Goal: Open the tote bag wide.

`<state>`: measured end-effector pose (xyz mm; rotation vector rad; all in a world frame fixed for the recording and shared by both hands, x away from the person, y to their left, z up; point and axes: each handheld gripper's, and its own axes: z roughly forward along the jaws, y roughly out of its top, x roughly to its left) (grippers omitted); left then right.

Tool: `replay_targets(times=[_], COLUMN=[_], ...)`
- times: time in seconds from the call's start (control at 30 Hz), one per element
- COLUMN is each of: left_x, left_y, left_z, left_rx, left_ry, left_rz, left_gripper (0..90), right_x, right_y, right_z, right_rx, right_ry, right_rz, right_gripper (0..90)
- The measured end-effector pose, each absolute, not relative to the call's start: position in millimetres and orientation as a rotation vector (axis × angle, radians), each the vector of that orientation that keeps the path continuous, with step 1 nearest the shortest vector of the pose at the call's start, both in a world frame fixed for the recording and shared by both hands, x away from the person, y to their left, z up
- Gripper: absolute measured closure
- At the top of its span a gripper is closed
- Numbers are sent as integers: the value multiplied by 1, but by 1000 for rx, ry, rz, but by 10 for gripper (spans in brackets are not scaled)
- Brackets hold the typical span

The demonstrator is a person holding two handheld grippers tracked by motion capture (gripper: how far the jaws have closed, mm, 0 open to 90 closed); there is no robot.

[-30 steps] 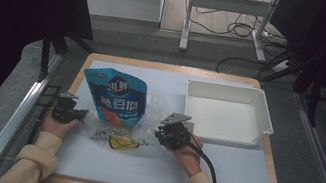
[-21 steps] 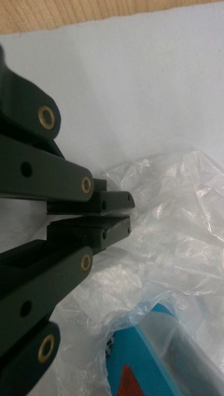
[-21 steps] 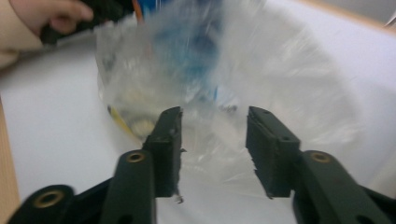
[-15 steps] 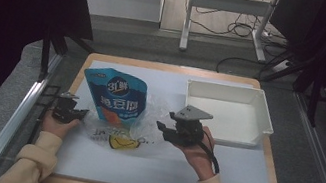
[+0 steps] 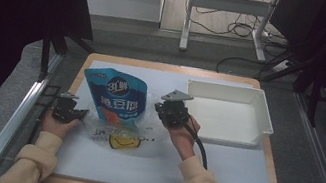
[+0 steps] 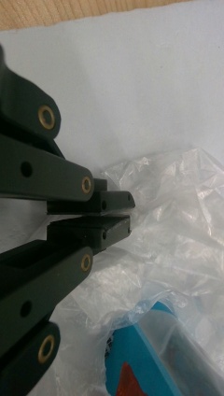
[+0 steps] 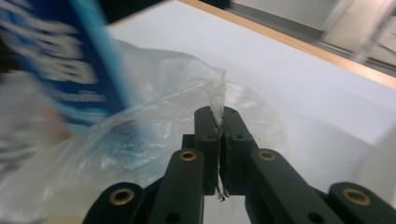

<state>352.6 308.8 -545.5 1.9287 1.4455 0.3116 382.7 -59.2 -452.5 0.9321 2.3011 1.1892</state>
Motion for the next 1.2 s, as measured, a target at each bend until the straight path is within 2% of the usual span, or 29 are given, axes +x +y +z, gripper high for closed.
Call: replay_targets(times=[0.33, 0.73, 1.2], left_x=[353, 351, 337], left_y=[309, 310, 321], left_z=[-546, -546, -546], left_rx=[1924, 1918, 1900], left_ry=[1447, 1452, 1469], left_rz=[308, 309, 282], left_gripper=[870, 870, 870], right_x=[385, 391, 385], right_y=[-59, -72, -81], right_z=[-495, -529, -530], right_rx=[999, 1075, 1058], right_ry=[2288, 2341, 2353], right_rz=[998, 877, 877], right_gripper=[872, 873, 876])
